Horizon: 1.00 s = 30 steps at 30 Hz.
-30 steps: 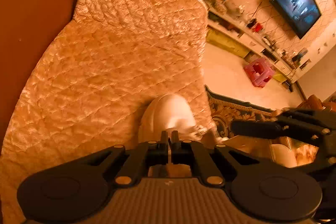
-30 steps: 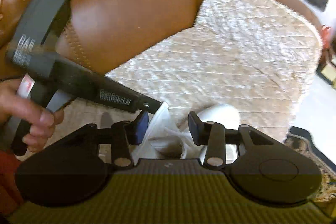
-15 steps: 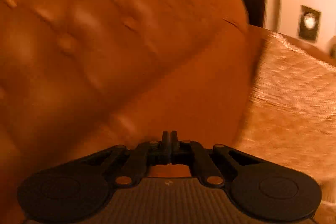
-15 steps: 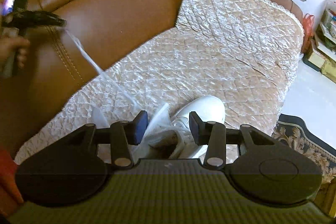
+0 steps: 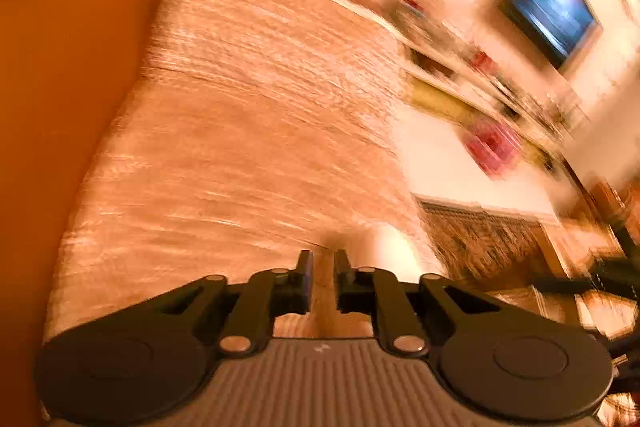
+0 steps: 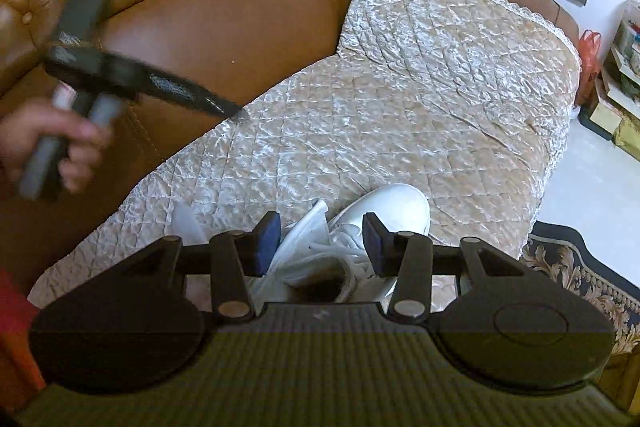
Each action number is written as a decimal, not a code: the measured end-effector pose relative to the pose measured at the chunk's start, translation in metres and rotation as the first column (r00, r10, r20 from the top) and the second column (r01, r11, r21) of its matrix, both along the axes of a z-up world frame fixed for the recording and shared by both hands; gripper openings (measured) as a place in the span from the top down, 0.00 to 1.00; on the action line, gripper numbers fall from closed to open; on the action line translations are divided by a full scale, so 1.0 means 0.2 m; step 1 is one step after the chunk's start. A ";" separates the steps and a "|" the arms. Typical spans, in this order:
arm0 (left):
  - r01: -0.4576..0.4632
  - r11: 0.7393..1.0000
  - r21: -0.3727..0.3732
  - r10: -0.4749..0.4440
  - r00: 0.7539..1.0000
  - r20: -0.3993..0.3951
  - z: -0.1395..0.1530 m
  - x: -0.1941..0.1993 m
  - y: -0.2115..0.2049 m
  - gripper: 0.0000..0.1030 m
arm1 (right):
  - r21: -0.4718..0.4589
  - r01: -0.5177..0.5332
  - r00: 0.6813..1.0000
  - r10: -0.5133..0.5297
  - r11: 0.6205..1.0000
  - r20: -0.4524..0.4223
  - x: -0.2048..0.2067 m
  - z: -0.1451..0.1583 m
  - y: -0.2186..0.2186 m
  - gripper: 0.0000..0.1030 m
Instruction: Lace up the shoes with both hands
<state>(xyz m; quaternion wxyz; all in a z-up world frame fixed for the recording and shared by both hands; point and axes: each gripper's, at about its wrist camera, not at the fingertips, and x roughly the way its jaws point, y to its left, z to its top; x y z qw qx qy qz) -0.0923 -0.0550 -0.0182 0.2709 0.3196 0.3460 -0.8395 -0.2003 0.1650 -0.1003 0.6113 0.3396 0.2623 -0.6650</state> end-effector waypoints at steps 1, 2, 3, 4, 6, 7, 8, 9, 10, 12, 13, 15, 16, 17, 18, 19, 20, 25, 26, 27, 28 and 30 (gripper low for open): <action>0.046 0.999 0.008 -0.046 0.999 0.007 -0.02 -0.06 0.01 0.84 | -0.001 0.007 1.000 -0.007 1.000 0.004 0.00 0.00 0.00 0.47; 0.077 0.997 0.022 -0.077 0.997 0.007 -0.03 -0.08 0.02 0.84 | -0.004 0.013 1.000 -0.013 1.000 0.009 -0.01 0.00 0.00 0.46; 0.105 0.993 0.046 -0.105 0.994 0.007 -0.06 -0.11 0.02 0.83 | -0.007 0.020 1.000 -0.019 1.000 0.014 -0.01 0.00 0.01 0.46; 0.131 0.989 0.073 -0.133 0.991 0.010 -0.08 -0.12 0.01 0.82 | -0.010 0.022 1.000 -0.022 1.000 0.016 -0.01 0.00 0.01 0.46; 0.177 0.978 0.111 -0.179 0.984 0.013 -0.11 -0.14 0.03 0.82 | -0.014 0.025 1.000 -0.025 1.000 0.019 -0.01 -0.01 0.01 0.46; 0.202 0.972 0.123 -0.205 0.979 0.011 -0.13 -0.15 0.03 0.82 | -0.017 0.025 0.999 -0.024 1.000 0.021 -0.01 -0.01 0.01 0.45; 0.230 0.963 0.137 -0.234 0.972 0.008 -0.16 -0.15 0.03 0.82 | -0.019 0.024 0.999 -0.024 1.000 0.023 -0.02 -0.01 0.02 0.45; 0.258 0.955 0.149 -0.262 0.965 0.008 -0.18 -0.15 0.04 0.82 | -0.022 0.022 0.999 -0.022 1.000 0.025 -0.02 -0.01 0.01 0.45; 0.281 0.947 0.154 -0.286 0.958 0.010 -0.20 -0.15 0.05 0.82 | -0.023 0.019 0.999 -0.018 1.000 0.027 -0.02 -0.01 0.01 0.45; 0.311 0.938 0.150 -0.318 0.948 0.022 -0.20 -0.15 0.08 0.82 | -0.022 0.008 1.000 -0.007 1.000 0.027 -0.02 -0.01 0.01 0.45; 0.317 0.936 0.153 -0.326 0.945 0.036 -0.21 -0.15 0.08 0.80 | -0.021 0.003 1.000 -0.003 1.000 0.027 -0.02 -0.01 0.01 0.45; 0.330 0.930 0.162 -0.344 0.936 0.069 -0.23 -0.14 0.08 0.79 | -0.022 0.001 1.000 0.000 1.000 0.029 -0.02 -0.01 0.01 0.45; 0.343 0.924 0.169 -0.360 0.929 0.087 -0.25 -0.15 0.09 0.79 | -0.024 0.000 1.000 0.001 1.000 0.030 -0.02 -0.01 0.01 0.45; 0.356 0.918 0.177 -0.376 0.922 0.098 -0.26 -0.15 0.09 0.79 | -0.026 -0.002 1.000 0.002 1.000 0.031 -0.02 -0.01 0.01 0.45; 0.369 0.911 0.185 -0.391 0.915 0.101 -0.27 -0.14 0.10 0.79 | -0.027 -0.003 1.000 0.004 1.000 0.031 -0.02 -0.01 0.01 0.45; 0.378 0.906 0.191 -0.402 0.910 0.103 -0.28 -0.14 0.11 0.79 | -0.029 -0.004 1.000 0.005 1.000 0.031 -0.02 -0.01 0.01 0.45; 0.384 0.903 0.196 -0.408 0.907 0.102 -0.28 -0.13 0.11 0.79 | -0.029 -0.005 1.000 0.005 1.000 0.030 -0.02 -0.01 0.01 0.44; 0.406 0.889 0.212 -0.438 0.889 0.134 -0.33 -0.11 0.11 0.71 | -0.034 -0.007 0.999 0.008 0.999 0.033 -0.03 -0.01 0.01 0.44; 0.411 0.887 0.211 -0.446 0.882 0.154 -0.35 -0.11 0.12 0.67 | -0.035 -0.009 0.999 0.010 0.999 0.032 -0.02 -0.01 0.01 0.44; 0.419 0.884 0.208 -0.454 0.874 0.171 -0.37 -0.12 0.13 0.67 | -0.036 -0.010 0.999 0.011 0.999 0.032 -0.02 -0.01 0.01 0.44; 0.424 0.883 0.204 -0.459 0.870 0.179 -0.38 -0.13 0.15 0.67 | -0.037 -0.013 0.999 0.014 0.999 0.029 -0.02 -0.01 0.01 0.44; 0.434 0.880 0.195 -0.468 0.861 0.197 -0.40 -0.15 0.17 0.67 | -0.040 -0.018 0.999 0.019 0.999 0.027 -0.02 -0.01 0.00 0.44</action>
